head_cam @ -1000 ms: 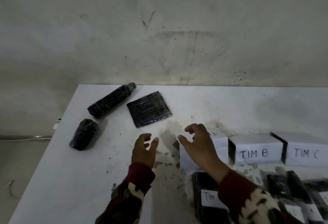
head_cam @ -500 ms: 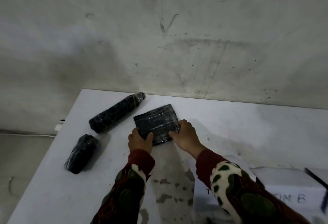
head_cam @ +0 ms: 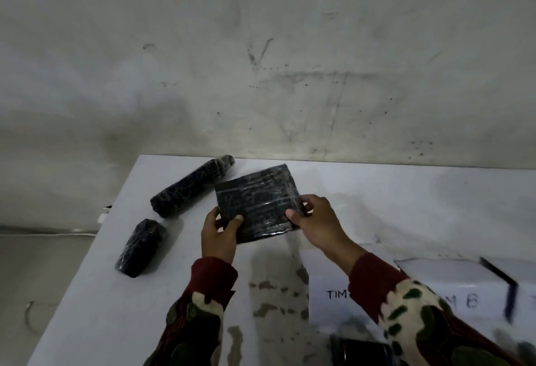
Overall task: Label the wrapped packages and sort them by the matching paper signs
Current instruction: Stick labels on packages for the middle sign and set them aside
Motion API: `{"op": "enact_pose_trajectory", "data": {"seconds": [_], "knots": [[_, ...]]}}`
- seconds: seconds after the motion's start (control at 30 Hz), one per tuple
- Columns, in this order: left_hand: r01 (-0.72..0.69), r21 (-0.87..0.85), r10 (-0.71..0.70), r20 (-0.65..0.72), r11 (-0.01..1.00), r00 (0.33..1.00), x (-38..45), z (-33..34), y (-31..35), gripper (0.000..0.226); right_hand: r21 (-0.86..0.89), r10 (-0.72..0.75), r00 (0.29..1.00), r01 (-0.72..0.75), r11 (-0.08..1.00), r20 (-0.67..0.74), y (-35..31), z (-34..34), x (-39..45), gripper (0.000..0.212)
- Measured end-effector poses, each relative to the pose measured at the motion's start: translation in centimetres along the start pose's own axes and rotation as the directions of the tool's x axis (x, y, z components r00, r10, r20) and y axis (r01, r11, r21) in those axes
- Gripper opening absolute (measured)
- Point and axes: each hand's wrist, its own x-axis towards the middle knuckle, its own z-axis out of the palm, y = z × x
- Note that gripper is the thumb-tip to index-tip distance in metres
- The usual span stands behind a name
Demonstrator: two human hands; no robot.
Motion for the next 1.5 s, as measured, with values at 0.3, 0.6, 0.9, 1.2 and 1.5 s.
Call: {"op": "enact_pose_trajectory", "data": {"seconds": [0.3,0.6,0.9,1.2,1.5], "knots": [[-0.032,-0.144,0.062,0.21,0.989,0.976,-10.1,2.1,2.3,0.031,0.419,0.03,0.992,0.025,0.908,-0.123,1.8,-7.4,-10.0,0.022],[0.076,-0.297,0.047,0.386,0.952,0.921,-21.2,11.0,0.5,0.015,0.695,0.175,0.968,0.0,0.719,-0.18,8.3,-18.0,-17.7,0.015],[0.216,-0.401,0.007,0.485,0.89,0.874,-32.9,24.5,-4.5,0.031,0.876,0.382,0.893,0.027,0.481,-0.237,16.6,-26.8,-22.8,0.02],[0.303,-0.239,-0.136,0.534,0.923,0.834,-37.8,33.6,-7.3,0.036,0.794,0.496,0.806,-0.054,0.605,-0.323,24.3,-34.8,-26.4,0.016],[0.321,-0.112,-0.205,0.568,0.94,0.797,-39.5,36.0,-8.8,0.02,0.074,0.319,0.679,-0.363,0.929,-0.661,34.6,-39.1,-28.4,0.01]]}}
